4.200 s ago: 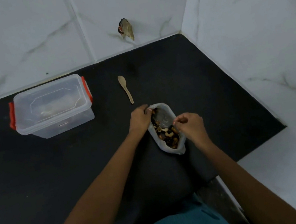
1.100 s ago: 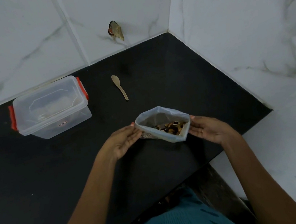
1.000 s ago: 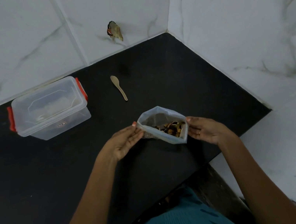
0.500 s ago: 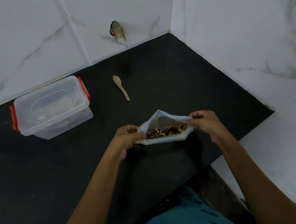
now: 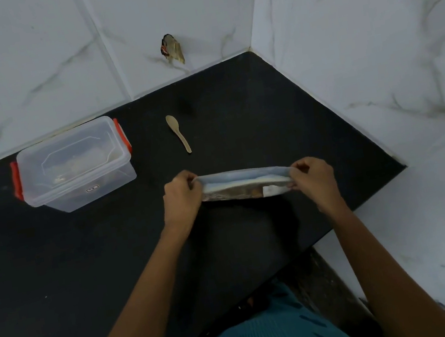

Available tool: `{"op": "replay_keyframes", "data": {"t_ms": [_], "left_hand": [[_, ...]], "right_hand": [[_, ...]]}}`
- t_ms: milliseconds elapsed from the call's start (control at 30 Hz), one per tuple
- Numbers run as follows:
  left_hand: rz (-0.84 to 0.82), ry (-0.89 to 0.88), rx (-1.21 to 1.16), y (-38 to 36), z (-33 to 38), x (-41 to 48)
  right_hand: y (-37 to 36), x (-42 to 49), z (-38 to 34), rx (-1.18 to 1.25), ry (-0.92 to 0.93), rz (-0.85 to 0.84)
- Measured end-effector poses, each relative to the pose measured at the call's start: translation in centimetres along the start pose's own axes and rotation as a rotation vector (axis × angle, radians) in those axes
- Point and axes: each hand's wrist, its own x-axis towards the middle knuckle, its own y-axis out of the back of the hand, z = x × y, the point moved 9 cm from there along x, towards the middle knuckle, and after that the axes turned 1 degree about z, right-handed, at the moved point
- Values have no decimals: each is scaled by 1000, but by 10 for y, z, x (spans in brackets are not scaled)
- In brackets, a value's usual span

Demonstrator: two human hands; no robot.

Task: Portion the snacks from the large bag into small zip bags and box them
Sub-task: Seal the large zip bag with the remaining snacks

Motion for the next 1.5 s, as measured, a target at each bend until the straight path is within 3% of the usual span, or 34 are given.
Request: {"op": "replay_keyframes", "data": {"t_ms": [200, 300, 400, 567, 833, 1033, 1133, 1200, 1300, 1500], "left_hand": [[-116, 64, 56, 1, 3, 3], [-137, 59, 116, 1, 6, 4], [-48, 6, 158, 9, 14, 4], [-59, 75, -3, 9, 8, 5], [-61, 22, 99, 8, 10, 7], [-144, 214, -255, 2, -7, 7], [-210, 419, -699, -9, -18, -2], [-199, 529, -876, -13, -25, -5], [-180, 660, -1027, -19, -35, -10], [-271, 739, -1183, -26, -33, -19]], "right_hand": [[0, -1, 0, -122, -98, -168], [3, 1, -10, -191, -21, -123], [9, 2, -21, -269, 70, -28], [15, 5, -15, -124, 26, -57], [2, 2, -16, -5, 2, -141], [1, 2, -9, -18, -48, -187], [-5, -1, 3, 241, -200, -280], [-11, -5, 9, 483, -319, -358], [-17, -6, 19, 767, -437, -389], [-27, -8, 28, 925, -527, -386]]}}
